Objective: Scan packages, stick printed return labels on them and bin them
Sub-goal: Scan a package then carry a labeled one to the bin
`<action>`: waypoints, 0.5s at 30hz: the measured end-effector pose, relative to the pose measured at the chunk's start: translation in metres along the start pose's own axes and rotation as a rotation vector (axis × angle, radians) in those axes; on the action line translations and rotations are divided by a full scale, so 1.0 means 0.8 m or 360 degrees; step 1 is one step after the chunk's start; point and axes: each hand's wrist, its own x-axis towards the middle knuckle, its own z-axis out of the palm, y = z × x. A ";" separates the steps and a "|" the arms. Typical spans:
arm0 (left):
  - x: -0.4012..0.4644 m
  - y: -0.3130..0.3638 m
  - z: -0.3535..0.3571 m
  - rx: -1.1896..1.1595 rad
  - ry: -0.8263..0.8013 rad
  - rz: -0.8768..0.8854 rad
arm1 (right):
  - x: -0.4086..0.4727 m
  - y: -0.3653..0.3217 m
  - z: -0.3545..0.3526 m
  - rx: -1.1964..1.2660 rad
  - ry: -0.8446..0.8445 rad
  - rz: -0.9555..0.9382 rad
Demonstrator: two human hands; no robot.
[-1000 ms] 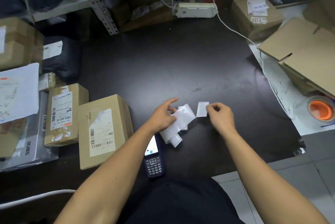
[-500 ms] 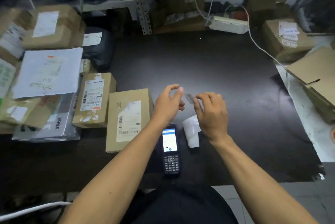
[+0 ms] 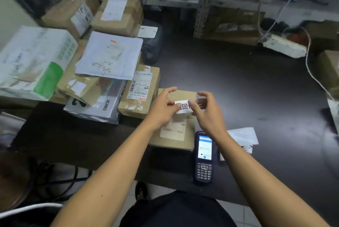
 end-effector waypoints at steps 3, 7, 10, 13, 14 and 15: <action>0.012 -0.001 -0.013 0.0122 -0.0018 0.0017 | 0.024 -0.015 0.018 -0.0055 -0.0067 0.0161; 0.028 0.005 -0.013 0.0506 0.0096 0.0009 | 0.040 -0.020 0.033 -0.0459 -0.0108 0.0081; 0.030 0.012 -0.004 0.0856 0.0161 0.0147 | 0.043 -0.018 0.038 -0.0621 -0.0111 -0.0062; 0.028 0.010 0.000 0.1034 0.0218 0.0191 | 0.043 -0.009 0.040 -0.0899 -0.0141 -0.0211; 0.028 0.008 -0.001 0.1054 0.0261 0.0165 | 0.042 -0.006 0.039 -0.0939 -0.0109 -0.0213; 0.027 0.005 -0.004 0.1079 0.0308 0.0153 | 0.041 -0.004 0.036 -0.0947 -0.0046 -0.0199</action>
